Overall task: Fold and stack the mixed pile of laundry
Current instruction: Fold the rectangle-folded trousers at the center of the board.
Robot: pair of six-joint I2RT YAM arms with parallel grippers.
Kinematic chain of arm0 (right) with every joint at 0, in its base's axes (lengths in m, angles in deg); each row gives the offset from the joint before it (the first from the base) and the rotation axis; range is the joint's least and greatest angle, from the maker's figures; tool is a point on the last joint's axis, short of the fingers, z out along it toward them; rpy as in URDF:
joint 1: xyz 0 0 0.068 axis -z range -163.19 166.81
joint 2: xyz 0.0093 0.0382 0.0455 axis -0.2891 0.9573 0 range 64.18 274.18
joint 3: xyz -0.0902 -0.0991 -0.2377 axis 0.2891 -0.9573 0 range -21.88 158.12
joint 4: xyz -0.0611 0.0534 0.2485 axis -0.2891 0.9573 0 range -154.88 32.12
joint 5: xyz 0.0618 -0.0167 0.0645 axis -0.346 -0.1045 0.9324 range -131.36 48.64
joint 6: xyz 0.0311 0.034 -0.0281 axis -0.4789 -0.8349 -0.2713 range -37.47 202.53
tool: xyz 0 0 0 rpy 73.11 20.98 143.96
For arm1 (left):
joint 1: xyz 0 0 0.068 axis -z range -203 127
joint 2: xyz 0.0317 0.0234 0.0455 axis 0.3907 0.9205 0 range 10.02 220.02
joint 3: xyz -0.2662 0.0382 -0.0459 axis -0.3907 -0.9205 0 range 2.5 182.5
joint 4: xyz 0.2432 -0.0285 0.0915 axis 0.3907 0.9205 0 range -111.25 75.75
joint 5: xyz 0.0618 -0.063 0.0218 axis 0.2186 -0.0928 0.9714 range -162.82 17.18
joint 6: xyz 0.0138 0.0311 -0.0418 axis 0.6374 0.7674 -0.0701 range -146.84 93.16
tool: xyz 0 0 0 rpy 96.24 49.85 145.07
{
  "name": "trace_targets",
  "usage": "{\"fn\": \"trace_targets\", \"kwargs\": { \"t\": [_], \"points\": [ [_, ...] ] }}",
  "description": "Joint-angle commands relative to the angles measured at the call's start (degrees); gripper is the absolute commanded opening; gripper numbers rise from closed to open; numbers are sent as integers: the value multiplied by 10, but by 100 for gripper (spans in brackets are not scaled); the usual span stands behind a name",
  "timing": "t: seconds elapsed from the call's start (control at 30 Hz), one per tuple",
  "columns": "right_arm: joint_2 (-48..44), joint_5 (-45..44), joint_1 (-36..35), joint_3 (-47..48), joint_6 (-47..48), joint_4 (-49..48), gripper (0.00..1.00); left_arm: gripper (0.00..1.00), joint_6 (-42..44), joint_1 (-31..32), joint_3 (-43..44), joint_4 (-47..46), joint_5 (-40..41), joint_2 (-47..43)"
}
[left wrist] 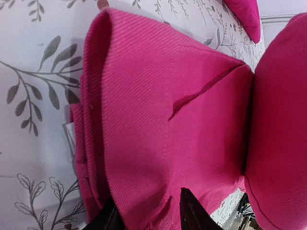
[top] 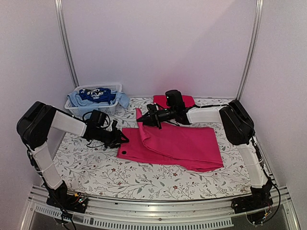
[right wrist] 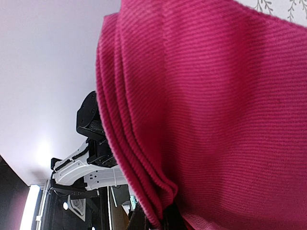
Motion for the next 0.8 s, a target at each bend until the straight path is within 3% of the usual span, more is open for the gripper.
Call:
{"fn": "trace_targets", "kwargs": {
  "t": [0.0,0.3,0.5,0.63,0.77],
  "points": [
    [22,-6,-21,37,-65,-69,0,39,16,3,-4,18,12,25],
    [21,-9,-34,-12,-106,-104,0,39,26,-1,-3,23,15,24],
    [49,-16,-44,7,-146,-137,0,40,26,-3,-3,22,17,26],
    [70,-16,-43,6,-148,-141,0,49,22,-9,-4,37,26,8],
    [84,-18,-44,5,-144,-145,1,65,27,-32,-4,97,63,-50]
  ]
}}
